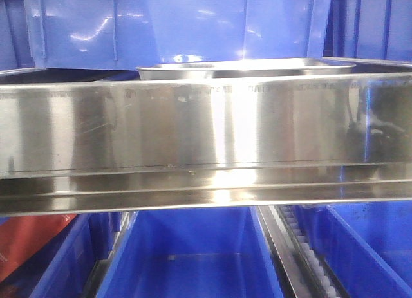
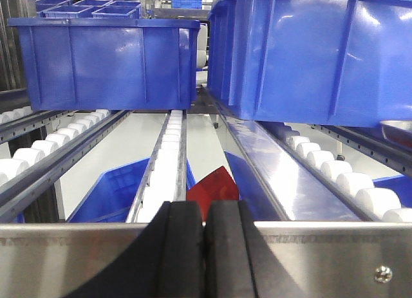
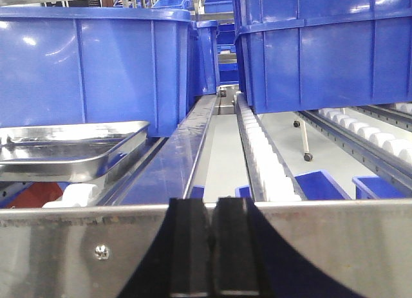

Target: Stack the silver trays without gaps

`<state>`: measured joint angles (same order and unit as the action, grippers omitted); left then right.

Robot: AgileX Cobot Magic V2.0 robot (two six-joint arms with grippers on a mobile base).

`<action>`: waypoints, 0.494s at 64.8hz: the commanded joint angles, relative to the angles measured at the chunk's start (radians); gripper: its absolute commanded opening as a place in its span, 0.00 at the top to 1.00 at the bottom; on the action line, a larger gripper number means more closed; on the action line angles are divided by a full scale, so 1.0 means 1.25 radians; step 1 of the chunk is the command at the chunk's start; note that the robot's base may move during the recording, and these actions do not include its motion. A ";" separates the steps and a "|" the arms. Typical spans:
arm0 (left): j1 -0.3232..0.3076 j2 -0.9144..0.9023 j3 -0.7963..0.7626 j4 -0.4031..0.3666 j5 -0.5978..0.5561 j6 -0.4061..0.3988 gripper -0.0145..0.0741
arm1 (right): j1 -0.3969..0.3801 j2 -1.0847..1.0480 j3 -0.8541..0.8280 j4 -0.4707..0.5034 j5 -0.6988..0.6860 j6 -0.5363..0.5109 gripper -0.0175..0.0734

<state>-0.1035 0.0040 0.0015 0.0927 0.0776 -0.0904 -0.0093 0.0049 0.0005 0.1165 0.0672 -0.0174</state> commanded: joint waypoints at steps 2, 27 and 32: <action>0.001 -0.003 -0.001 -0.004 -0.012 -0.005 0.85 | 0.000 -0.004 0.000 -0.007 -0.018 0.000 0.89; 0.001 -0.003 -0.001 -0.004 -0.012 -0.005 0.85 | 0.000 -0.004 0.000 -0.007 -0.018 0.000 0.89; 0.001 -0.003 -0.001 -0.004 -0.012 -0.005 0.85 | 0.000 -0.004 0.000 -0.007 -0.018 0.000 0.89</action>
<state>-0.1035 0.0040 0.0015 0.0927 0.0776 -0.0904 -0.0093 0.0049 0.0005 0.1165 0.0672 -0.0174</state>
